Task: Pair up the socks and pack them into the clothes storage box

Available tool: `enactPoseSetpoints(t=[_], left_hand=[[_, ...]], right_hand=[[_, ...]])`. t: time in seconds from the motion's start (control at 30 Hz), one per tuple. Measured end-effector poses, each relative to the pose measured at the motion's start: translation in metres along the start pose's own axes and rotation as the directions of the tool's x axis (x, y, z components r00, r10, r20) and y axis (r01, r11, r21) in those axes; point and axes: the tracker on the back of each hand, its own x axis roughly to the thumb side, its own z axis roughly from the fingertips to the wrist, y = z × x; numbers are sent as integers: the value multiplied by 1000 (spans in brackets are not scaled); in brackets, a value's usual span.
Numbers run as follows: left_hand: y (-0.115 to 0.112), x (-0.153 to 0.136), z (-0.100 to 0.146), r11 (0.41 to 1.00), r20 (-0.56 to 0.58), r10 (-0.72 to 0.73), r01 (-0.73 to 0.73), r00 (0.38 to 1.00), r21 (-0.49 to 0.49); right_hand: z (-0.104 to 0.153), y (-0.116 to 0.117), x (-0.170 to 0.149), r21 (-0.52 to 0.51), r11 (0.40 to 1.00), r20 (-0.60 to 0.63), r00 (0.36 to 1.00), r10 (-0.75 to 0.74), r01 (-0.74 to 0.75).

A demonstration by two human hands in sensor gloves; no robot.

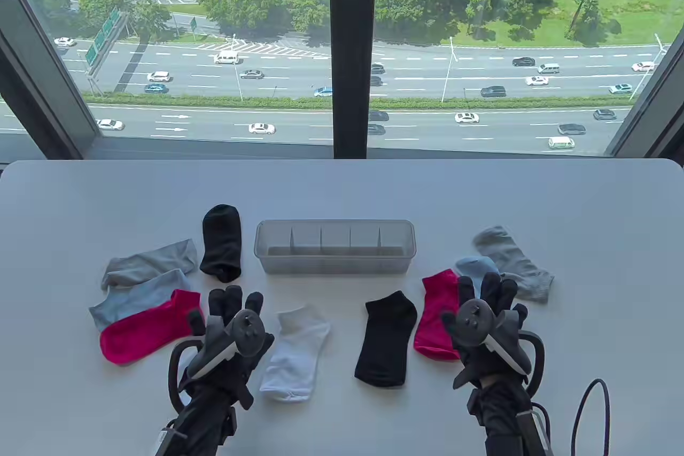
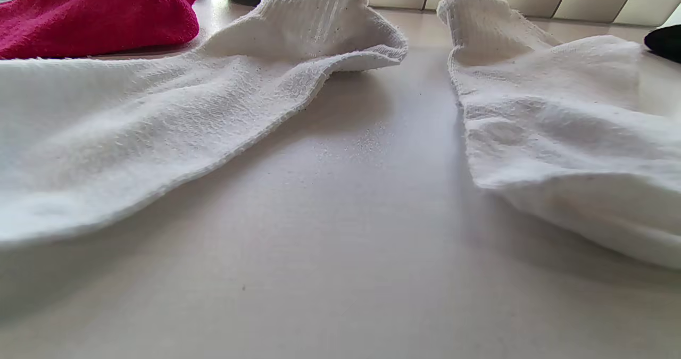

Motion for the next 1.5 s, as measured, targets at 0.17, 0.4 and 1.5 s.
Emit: enactPoseSetpoints(t=[0.17, 0.4, 1.5], left_hand=[[1, -1, 1, 1000, -6, 4, -4, 1000, -2], [3, -3, 0, 1000, 4, 30, -30, 1000, 2], [14, -3, 1, 989, 75, 143, -145, 987, 22]], right_hand=[[0, 0, 1, 18, 1000, -3, 1000, 0, 0], [0, -1, 5, 4, 1000, 12, 1000, 4, -4], [-26, 40, 180, 430, 819, 161, 925, 345, -381]])
